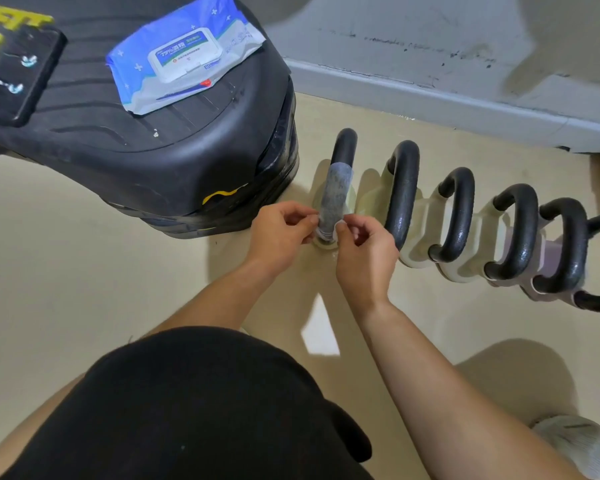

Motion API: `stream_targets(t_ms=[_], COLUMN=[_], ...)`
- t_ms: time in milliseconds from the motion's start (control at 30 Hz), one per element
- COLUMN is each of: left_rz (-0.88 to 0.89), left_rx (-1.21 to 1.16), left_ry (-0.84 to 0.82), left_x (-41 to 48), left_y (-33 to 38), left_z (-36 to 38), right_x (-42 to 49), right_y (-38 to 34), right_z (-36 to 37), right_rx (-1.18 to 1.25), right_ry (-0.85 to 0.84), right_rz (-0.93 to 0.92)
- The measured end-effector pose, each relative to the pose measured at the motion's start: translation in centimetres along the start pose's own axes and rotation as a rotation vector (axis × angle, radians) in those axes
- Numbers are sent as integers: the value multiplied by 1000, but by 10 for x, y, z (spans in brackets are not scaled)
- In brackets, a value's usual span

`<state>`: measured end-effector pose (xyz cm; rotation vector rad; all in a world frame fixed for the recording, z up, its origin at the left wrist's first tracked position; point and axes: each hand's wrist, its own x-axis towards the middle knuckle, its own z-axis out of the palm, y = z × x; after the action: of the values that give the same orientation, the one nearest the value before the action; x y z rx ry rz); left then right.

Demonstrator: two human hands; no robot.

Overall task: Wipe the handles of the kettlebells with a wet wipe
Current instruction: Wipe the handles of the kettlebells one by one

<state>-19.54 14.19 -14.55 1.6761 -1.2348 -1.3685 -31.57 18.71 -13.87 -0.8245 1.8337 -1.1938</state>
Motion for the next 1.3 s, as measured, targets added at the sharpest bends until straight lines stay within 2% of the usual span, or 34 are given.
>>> stream_targets(t_ms=[167,400,600,867,967,1100,1300], left_rz=[72,122,181,213,230,239,250], left_rx=[50,99,149,211,187,276,275], left_ry=[35,29,32,44,12,9,45], left_x=[17,48,52,32,39,61,110], left_y=[13,39,48,35,43,51,70], left_z=[1,5,10,6,8,11,22], right_x=[12,54,72,50,58,78,138], right_y=[-10,-40,-52,-28,-35,-45,-71], right_z=[4,14,15,7,8,11,14], right_rx=[42,-47,-191,-180,-203,-239,-506], right_ry=[47,54,-10,-62,-81,-53,-141], right_rz=[22,8,-53,-167,-176,-147,-226])
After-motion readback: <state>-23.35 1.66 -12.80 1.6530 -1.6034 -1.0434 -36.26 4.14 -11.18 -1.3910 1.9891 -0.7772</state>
